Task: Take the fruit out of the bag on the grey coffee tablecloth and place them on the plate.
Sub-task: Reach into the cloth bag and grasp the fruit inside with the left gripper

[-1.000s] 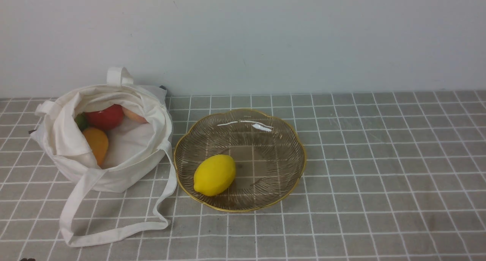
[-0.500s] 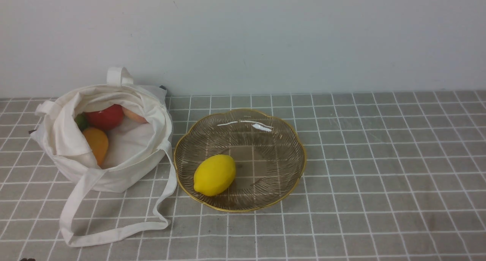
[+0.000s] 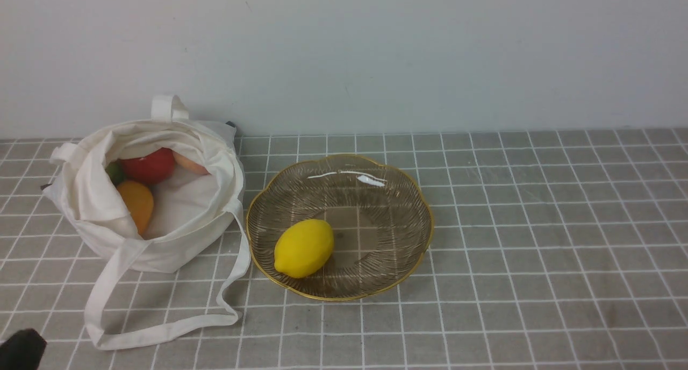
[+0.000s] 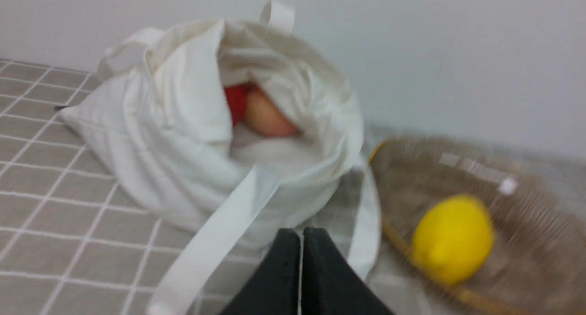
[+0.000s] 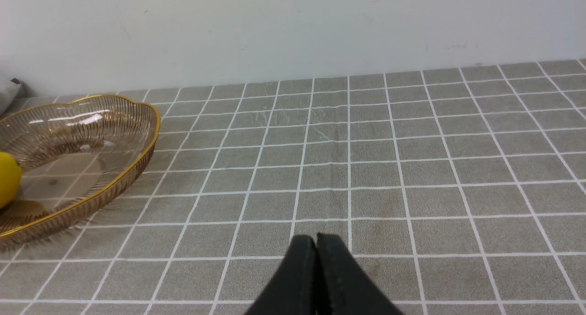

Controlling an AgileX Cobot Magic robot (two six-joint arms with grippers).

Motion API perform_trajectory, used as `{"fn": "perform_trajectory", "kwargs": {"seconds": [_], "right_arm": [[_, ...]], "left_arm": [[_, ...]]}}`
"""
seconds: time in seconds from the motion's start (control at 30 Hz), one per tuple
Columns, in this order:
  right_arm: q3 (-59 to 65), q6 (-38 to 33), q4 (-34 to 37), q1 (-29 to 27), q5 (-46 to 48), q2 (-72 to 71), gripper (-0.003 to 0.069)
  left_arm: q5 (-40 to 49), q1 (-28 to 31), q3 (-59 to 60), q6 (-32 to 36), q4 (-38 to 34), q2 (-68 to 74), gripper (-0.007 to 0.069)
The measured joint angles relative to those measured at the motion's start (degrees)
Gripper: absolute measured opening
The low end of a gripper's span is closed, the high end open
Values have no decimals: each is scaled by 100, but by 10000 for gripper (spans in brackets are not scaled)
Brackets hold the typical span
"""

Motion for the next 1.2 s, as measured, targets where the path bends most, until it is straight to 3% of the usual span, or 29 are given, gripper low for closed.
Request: {"fn": "perform_trajectory", "kwargs": {"seconds": [0.13,0.2,0.3,0.37,0.47,0.57,0.6,0.63,0.7,0.87,1.03,1.2], "right_arm": [[0,0,0,0,0,0,-12],[0,0,0,0,0,0,-12],[0,0,0,0,0,0,-12],[0,0,-4,0,0,0,-12],[0,0,-4,0,0,0,-12],[0,0,-4,0,0,0,-12],[0,0,-4,0,0,0,-12],[0,0,-4,0,0,0,-12],[0,0,-4,0,0,0,-12],[0,0,-4,0,0,0,-12],[0,0,-4,0,0,0,-12],[0,0,-4,0,0,0,-12]], "left_arm": [[-1063,0,0,-179,-610,0,-8],[-2271,0,0,-208,-952,0,-8],[-2924,0,-74,-217,-1154,0,-8],[-2886,0,-525,-208,-1207,92,-8],[-2069,0,-1175,-57,-1116,508,-8],[-435,0,-2148,129,-903,1487,-8],[-435,0,-2148,129,-903,1487,-8],[556,0,-2719,229,-802,2208,-8],[1610,0,-3357,429,-741,3064,-8],[3318,0,-4695,1115,-642,5093,-8],[3661,0,-5616,1829,-305,6676,-8],[3673,0,-6327,1966,59,8067,-8]]}}
